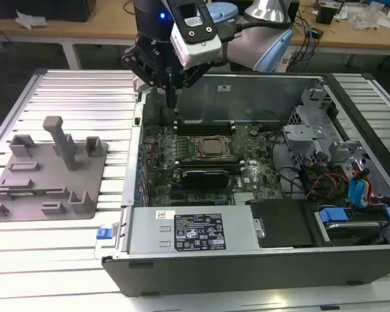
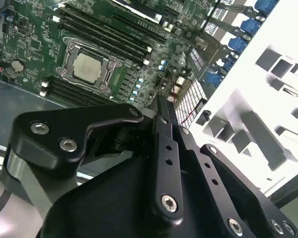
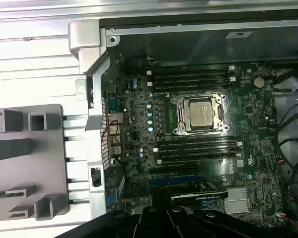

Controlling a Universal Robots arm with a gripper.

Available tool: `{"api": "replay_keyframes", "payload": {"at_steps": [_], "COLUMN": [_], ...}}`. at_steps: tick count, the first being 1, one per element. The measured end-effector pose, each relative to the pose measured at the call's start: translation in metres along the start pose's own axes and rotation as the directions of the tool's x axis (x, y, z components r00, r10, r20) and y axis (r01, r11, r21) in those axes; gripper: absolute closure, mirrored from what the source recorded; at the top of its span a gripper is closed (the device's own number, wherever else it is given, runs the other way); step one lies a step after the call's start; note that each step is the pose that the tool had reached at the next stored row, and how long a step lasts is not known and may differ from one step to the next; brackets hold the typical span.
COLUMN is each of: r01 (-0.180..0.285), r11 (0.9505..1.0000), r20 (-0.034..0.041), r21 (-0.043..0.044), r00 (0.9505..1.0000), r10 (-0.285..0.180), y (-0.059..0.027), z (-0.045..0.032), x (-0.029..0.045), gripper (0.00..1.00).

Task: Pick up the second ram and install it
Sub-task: 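Reach for the second ram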

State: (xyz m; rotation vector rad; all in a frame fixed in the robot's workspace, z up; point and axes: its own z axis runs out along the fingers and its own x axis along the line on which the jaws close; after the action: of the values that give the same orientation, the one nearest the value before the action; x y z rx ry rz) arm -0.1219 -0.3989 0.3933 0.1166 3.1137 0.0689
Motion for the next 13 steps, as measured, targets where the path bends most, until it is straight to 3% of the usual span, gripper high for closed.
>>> {"api": "replay_keyframes", "payload": {"at_steps": [13], "r01": [0.0], "r11": [1.0], "r20": [0.0], "r21": [0.0], "r00": [1.0], "r10": [0.0], "y": [-0.0002], "z": [-0.0001], "x": [0.0023], "gripper": [0.92]}}
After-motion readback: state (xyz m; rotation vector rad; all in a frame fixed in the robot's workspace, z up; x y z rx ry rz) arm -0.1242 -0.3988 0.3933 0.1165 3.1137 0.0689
